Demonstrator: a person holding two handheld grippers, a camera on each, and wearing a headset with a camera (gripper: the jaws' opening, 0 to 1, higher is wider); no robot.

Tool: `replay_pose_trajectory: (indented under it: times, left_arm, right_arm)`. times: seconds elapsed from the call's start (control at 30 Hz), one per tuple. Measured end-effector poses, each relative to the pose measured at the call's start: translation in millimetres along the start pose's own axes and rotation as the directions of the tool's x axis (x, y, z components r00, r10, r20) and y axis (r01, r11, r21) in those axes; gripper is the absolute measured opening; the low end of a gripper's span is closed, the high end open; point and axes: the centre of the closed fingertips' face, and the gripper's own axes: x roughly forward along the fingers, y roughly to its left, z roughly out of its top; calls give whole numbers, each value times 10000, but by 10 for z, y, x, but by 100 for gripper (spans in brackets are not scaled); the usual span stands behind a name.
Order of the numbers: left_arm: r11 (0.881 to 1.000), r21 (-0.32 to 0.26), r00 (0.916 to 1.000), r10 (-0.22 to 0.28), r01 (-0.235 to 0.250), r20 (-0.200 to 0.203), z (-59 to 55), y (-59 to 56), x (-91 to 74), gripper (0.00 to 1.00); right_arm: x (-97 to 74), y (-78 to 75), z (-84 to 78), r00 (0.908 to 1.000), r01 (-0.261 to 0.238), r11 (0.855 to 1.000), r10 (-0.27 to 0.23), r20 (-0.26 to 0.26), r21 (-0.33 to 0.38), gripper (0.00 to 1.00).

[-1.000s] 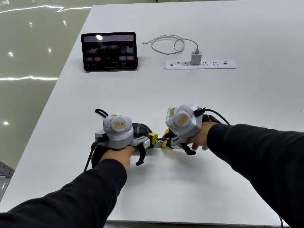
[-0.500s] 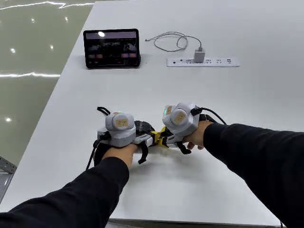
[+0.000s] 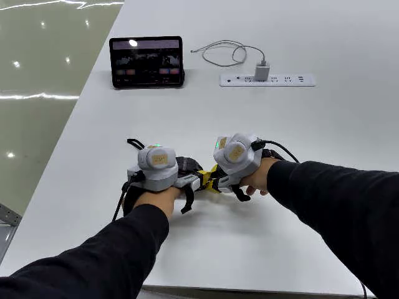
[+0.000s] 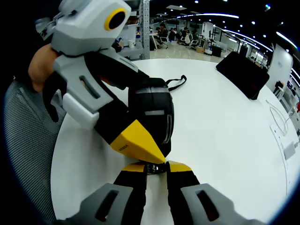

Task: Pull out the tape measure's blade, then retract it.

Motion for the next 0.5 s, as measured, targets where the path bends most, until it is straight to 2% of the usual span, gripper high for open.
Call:
replay_pose_trajectory:
  times: [0.5]
  left_arm:
    - [10000,52,10000,-81,81,15,4,1,2,64]
  right_arm:
    - [6,5,1,10000,23,10000,-23,-26,30,13]
